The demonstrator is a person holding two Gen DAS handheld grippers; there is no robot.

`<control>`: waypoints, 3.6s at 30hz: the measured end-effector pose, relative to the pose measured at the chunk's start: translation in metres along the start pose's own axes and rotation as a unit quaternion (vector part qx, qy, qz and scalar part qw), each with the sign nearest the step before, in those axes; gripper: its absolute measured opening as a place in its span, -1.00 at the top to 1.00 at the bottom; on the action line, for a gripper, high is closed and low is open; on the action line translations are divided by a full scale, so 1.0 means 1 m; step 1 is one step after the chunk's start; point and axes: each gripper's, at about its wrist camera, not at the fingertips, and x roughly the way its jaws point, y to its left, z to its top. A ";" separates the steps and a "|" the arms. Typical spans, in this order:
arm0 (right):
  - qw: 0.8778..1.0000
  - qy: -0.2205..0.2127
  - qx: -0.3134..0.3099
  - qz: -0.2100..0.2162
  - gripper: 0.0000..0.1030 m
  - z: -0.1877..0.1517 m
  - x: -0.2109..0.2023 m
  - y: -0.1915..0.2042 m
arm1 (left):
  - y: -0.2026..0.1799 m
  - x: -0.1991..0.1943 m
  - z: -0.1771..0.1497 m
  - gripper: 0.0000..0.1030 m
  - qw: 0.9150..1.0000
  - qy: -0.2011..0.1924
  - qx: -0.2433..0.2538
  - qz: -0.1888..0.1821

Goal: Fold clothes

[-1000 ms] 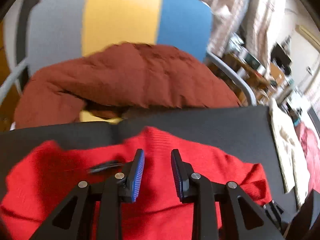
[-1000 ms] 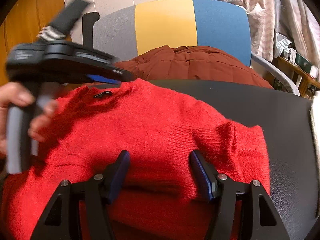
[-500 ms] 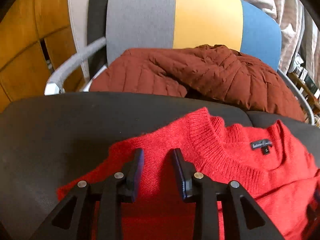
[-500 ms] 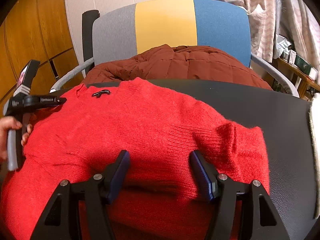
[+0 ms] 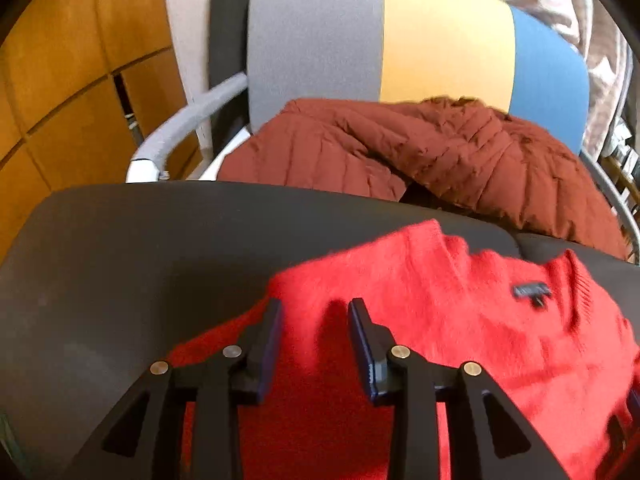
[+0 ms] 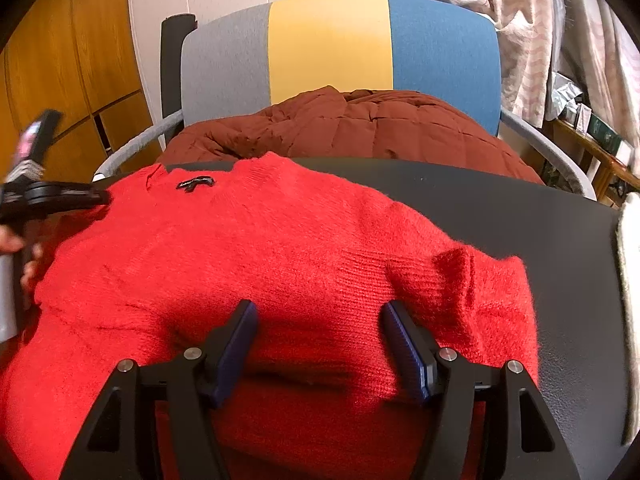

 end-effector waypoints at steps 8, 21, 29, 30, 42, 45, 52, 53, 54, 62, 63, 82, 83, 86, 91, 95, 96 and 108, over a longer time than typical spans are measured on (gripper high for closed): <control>1.000 0.005 -0.009 -0.009 -0.30 0.002 -0.001 0.002 | 0.023 -0.092 -0.081 0.33 0.999 -0.010 -0.017 -0.032; 0.997 -0.005 0.054 0.050 -0.92 -0.025 -0.078 -0.030 | 0.067 -0.167 -0.183 0.24 0.998 0.016 -0.030 -0.052; 0.982 0.035 0.133 0.126 -0.93 -0.115 -0.156 -0.097 | 0.087 -0.193 -0.235 0.24 0.996 0.031 -0.041 -0.071; 0.980 0.042 0.142 0.134 -0.91 -0.129 -0.166 -0.102 | 0.088 -0.193 -0.240 0.24 0.996 0.036 -0.042 -0.075; 0.987 0.062 0.036 0.143 -0.26 -0.206 -0.207 -0.031 | 0.084 -0.218 -0.286 0.24 0.988 0.049 -0.060 -0.135; 0.990 0.060 -0.014 0.127 -0.22 -0.211 -0.206 -0.013 | 0.073 -0.226 -0.299 0.23 0.991 0.044 -0.038 -0.120; 0.988 0.077 -0.030 0.127 0.67 -0.208 -0.207 -0.011 | 0.058 -0.230 -0.298 0.78 0.993 0.055 0.002 -0.105; 0.987 0.086 -0.023 0.137 0.68 -0.206 -0.207 -0.012 | 0.059 -0.231 -0.296 0.83 0.991 0.064 -0.001 -0.116; 0.984 0.093 -0.011 0.152 0.70 -0.205 -0.208 -0.013 | 0.062 -0.232 -0.294 0.83 0.989 0.069 -0.010 -0.132; 0.956 0.070 0.082 0.273 0.70 -0.171 -0.220 -0.025 | 0.083 -0.258 -0.249 0.84 0.958 0.045 -0.067 -0.277; 0.953 0.062 0.088 0.282 0.70 -0.164 -0.221 -0.025 | 0.084 -0.262 -0.240 0.85 0.953 0.034 -0.071 -0.293; 0.965 0.091 0.160 0.189 0.70 -0.020 -0.046 -0.049 | 0.064 -0.105 -0.085 0.86 0.964 0.061 -0.133 -0.221; 0.964 0.097 0.163 0.189 0.70 -0.025 -0.041 -0.049 | 0.065 -0.094 -0.092 0.85 0.964 0.075 -0.134 -0.217; 0.960 0.097 0.168 0.202 0.71 -0.044 -0.045 -0.048 | 0.070 -0.077 -0.110 0.85 0.962 0.101 -0.135 -0.213; 0.955 0.095 0.166 0.228 0.72 -0.081 -0.075 -0.046 | 0.076 -0.107 -0.144 0.85 0.962 0.114 -0.119 -0.218; 0.948 0.101 0.174 0.246 0.71 -0.101 -0.094 -0.048 | 0.082 -0.131 -0.172 0.85 0.960 0.123 -0.124 -0.220; 0.945 0.103 0.179 0.254 0.64 -0.104 -0.099 -0.049 | 0.084 -0.136 -0.177 0.86 0.958 0.126 -0.130 -0.222; 0.923 0.119 0.164 0.327 -0.35 -0.121 -0.135 -0.024 | 0.075 -0.183 -0.199 0.36 0.943 0.116 -0.128 -0.286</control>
